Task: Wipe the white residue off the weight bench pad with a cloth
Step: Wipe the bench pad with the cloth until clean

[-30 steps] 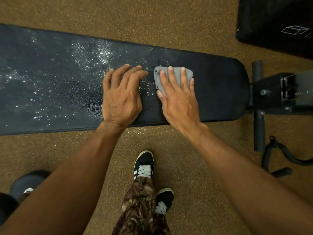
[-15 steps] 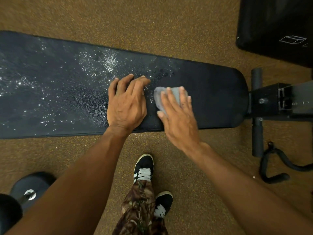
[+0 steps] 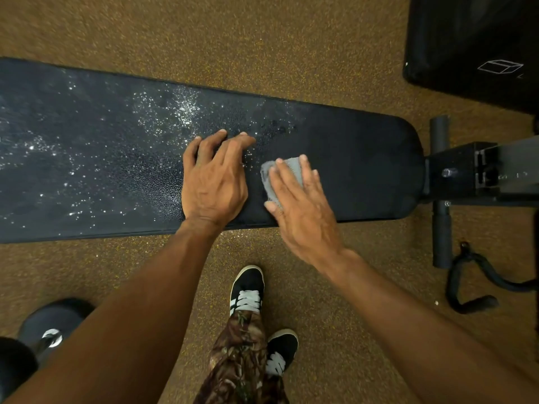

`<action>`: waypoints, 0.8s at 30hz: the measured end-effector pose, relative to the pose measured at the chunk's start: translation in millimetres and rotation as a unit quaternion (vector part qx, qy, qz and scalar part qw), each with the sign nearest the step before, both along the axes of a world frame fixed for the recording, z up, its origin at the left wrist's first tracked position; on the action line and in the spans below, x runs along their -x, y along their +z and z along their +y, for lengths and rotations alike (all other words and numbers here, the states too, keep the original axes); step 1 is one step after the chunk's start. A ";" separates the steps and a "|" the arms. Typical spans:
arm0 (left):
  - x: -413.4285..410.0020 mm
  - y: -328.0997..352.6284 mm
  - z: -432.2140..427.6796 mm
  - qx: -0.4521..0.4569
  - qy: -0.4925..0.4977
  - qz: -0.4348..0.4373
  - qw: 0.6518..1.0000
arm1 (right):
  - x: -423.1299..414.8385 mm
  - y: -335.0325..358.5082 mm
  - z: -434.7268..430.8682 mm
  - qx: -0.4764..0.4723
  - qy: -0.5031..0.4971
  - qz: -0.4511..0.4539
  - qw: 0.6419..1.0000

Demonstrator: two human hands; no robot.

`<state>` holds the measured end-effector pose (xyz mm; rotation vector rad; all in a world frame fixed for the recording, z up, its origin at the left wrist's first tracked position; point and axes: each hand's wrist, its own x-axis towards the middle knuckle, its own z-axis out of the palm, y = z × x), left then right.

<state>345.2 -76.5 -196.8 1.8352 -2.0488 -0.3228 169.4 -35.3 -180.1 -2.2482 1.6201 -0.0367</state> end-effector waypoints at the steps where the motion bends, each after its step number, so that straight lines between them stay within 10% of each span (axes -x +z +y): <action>1: -0.4 -0.7 0.0 -0.001 0.000 -0.001 1.000 | -1.5 -0.7 6.6 0.011 0.019 -0.001 1.000; 5: -0.8 -0.6 -0.1 0.000 -0.001 -0.005 1.000 | 36.8 -3.5 32.8 0.039 0.117 0.024 0.992; 13: 0.7 -0.4 -0.1 -0.002 0.007 -0.008 1.000 | 14.8 -0.8 -32.9 0.006 -0.132 -0.072 0.989; 20: 1.2 0.5 -0.5 0.000 0.008 -0.007 1.000 | 27.2 -2.4 2.0 0.064 0.086 0.010 0.994; 24: 1.2 -0.3 0.0 0.008 0.006 -0.010 1.000 | 45.6 14.7 -4.3 0.045 -0.023 -0.086 0.995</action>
